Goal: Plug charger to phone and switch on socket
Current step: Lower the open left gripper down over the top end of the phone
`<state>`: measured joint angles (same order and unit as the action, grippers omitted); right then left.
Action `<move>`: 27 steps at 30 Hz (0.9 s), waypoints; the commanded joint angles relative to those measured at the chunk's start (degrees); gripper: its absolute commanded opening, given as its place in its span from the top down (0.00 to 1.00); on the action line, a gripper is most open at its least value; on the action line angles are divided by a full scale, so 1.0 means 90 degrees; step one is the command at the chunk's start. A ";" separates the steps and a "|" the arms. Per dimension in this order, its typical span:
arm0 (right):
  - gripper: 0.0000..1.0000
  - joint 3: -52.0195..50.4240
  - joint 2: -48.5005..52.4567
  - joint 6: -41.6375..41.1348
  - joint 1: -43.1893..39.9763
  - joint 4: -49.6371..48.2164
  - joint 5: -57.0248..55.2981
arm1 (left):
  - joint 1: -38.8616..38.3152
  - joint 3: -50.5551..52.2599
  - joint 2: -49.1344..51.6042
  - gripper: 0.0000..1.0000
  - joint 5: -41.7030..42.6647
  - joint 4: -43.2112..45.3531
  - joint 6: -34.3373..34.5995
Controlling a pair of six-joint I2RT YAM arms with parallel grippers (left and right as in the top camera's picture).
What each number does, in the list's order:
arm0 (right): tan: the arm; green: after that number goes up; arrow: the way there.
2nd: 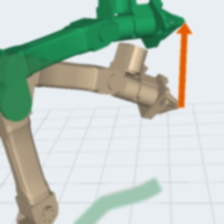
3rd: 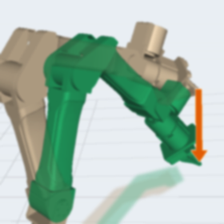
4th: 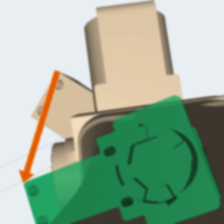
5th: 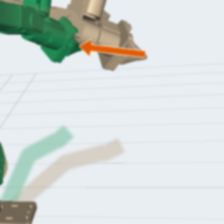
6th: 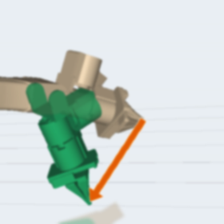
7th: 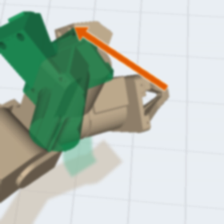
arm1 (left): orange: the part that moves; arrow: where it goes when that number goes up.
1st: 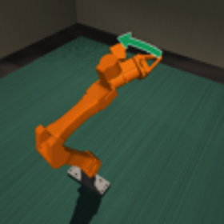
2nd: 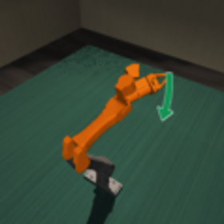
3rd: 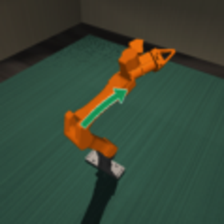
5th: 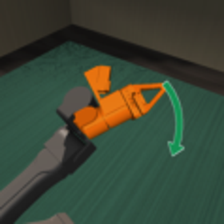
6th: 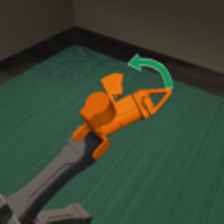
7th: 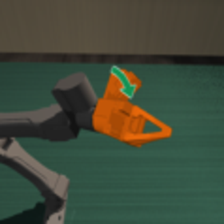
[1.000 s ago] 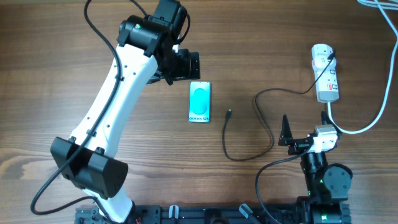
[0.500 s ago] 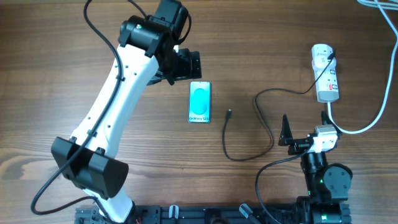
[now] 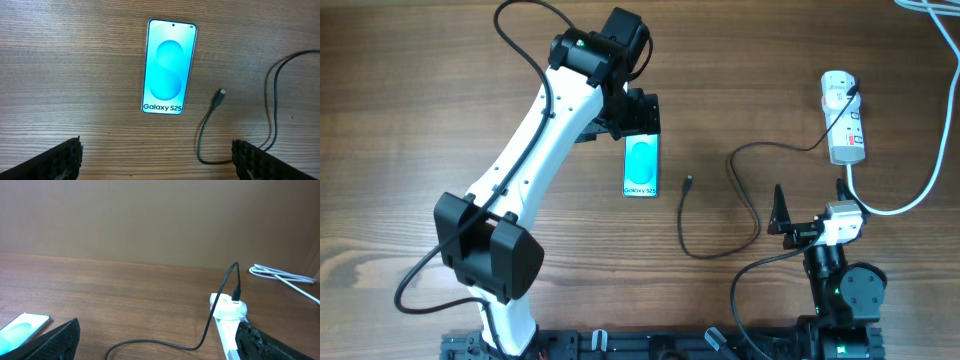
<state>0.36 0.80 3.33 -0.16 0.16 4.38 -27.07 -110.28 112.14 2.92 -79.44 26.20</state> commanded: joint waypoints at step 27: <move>0.00 -0.0002 -0.0017 0.0087 0.0027 -0.0017 -0.0107 | -0.0022 0.0469 0.0126 0.00 0.0068 0.0624 0.0163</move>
<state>0.36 0.80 3.33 -0.16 0.16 4.38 -27.05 -108.01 112.33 2.92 -74.72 26.52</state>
